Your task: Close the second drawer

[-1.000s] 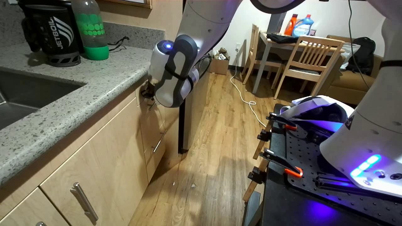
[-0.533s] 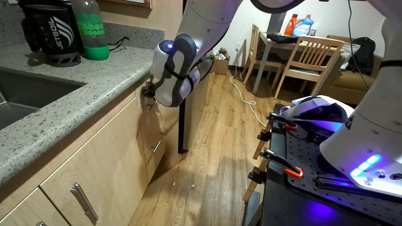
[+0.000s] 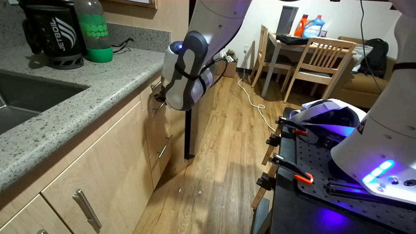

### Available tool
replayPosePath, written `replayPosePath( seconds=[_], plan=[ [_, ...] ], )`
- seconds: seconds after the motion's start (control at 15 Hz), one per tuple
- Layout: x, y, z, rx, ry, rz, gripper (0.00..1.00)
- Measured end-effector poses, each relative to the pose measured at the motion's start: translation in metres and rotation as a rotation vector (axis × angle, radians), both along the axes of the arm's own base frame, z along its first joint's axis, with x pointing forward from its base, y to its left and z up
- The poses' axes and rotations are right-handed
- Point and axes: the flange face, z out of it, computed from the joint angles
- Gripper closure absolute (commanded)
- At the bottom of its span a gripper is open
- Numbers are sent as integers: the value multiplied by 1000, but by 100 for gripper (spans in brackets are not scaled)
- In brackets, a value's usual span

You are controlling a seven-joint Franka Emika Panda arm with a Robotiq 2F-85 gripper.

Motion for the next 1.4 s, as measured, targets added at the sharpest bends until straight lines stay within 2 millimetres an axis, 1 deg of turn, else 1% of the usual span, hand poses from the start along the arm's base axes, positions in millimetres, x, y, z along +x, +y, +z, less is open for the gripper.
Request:
replayPosePath(
  seconds=[0.33,0.67,0.93,1.0,1.13,1.27,1.4],
  plan=[
    [-25,5,13,-10,24,20,100],
    [-60,10,42,-35,-27,119,100],
    [-77,13,60,-41,-7,177,99],
    [-79,15,64,-42,-2,199,99],
    [-84,27,70,-23,20,292,99],
    [-93,40,74,11,53,389,99],
    [-103,46,77,49,104,475,99]
  ],
)
